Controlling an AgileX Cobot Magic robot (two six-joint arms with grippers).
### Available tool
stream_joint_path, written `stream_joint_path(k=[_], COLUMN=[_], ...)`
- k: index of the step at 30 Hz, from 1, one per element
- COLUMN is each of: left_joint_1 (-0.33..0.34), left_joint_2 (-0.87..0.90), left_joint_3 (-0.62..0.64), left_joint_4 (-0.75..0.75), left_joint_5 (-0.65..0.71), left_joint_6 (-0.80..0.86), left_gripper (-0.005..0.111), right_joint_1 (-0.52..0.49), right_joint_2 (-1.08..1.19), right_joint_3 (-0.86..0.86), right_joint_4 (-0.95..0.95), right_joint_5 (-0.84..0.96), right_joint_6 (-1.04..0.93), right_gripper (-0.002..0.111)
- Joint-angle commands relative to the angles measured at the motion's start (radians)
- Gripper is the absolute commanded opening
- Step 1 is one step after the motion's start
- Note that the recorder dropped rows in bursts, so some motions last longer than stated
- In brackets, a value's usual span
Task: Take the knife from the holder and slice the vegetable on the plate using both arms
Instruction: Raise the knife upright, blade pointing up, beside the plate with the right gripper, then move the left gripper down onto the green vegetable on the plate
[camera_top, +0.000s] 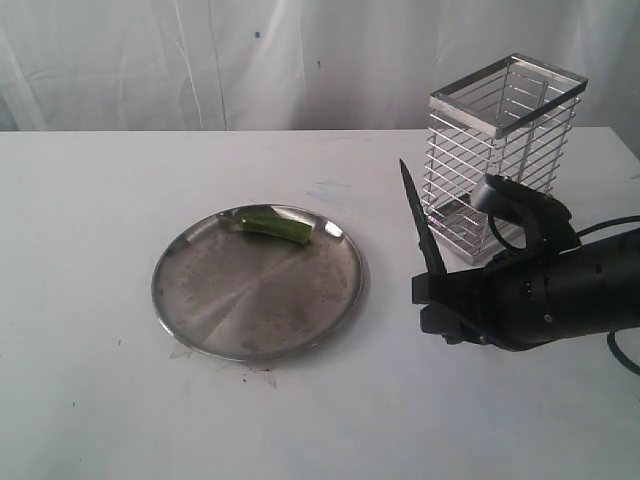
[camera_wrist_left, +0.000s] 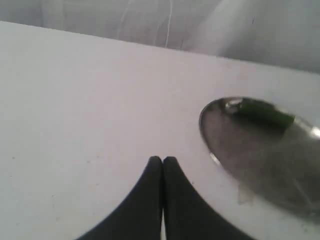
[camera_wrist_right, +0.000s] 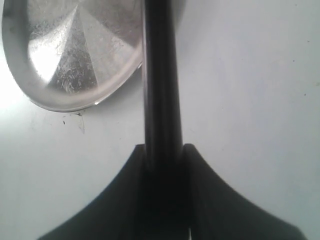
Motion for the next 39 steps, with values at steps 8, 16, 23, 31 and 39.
stream_joint_path(k=[8, 16, 23, 31, 39], left_joint_1=[0.0, 0.0, -0.004, -0.174, -0.339], left_joint_2=[-0.005, 0.359, 1.308, 1.652, 1.806], left_joint_3=[0.004, -0.408, -0.801, -1.022, -1.157], left_joint_4=[-0.068, 0.188, 1.441, 1.941, 1.941], left_joint_5=[-0.429, -0.691, -0.71, -0.748, 0.031], left_joint_6=[-0.087, -0.128, -0.975, -1.421, -1.369], left_gripper=[0.0, 0.0, 0.0, 0.0, 0.0], right_joint_1=[0.002, 0.102, 0.111, 0.111, 0.111], right_joint_2=[-0.006, -0.006, -0.006, -0.006, -0.006], right_joint_3=[0.002, 0.002, 0.002, 0.002, 0.002], right_joint_4=[0.011, 0.011, 0.007, -0.004, -0.003], right_joint_5=[0.001, -0.007, -0.009, 0.001, -0.014], right_joint_6=[-0.032, -0.037, -0.06, -0.081, -0.082], right_gripper=[0.0, 0.0, 0.0, 0.0, 0.0])
